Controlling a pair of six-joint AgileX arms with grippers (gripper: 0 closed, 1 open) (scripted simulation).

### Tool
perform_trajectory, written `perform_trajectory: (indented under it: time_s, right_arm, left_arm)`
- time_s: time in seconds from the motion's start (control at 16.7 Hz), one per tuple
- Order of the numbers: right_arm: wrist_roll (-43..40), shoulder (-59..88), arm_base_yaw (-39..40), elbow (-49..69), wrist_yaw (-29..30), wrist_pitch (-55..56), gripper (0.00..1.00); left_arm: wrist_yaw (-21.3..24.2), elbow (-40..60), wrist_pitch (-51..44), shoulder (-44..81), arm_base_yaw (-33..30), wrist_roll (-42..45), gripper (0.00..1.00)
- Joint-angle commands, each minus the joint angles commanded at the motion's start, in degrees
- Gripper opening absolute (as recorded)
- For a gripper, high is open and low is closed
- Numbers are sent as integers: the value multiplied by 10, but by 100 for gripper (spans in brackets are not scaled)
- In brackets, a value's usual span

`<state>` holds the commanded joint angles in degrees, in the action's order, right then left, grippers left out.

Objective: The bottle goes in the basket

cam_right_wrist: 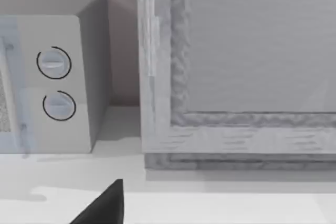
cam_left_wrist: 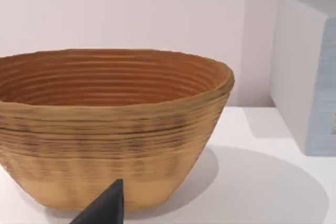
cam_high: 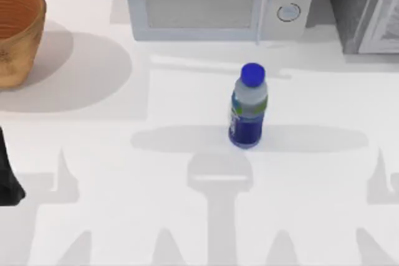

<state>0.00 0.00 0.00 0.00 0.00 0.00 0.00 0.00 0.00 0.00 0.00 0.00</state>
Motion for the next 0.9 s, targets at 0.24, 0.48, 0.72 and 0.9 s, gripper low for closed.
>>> perform_trajectory:
  time_s: [0.24,0.48,0.72,0.9]
  right_arm:
    - [0,0,0,0,0,0,100]
    - [0,0,0,0,0,0,100]
    - [0,0,0,0,0,0,100]
    - [0,0,0,0,0,0,100]
  left_arm:
    - [1,5,12,15,-6,0,100]
    - [9,34,96,117,-40,2,100]
    - [21,80,231,308,-96,5,100]
    - [30,121,352,471,-145,6,100]
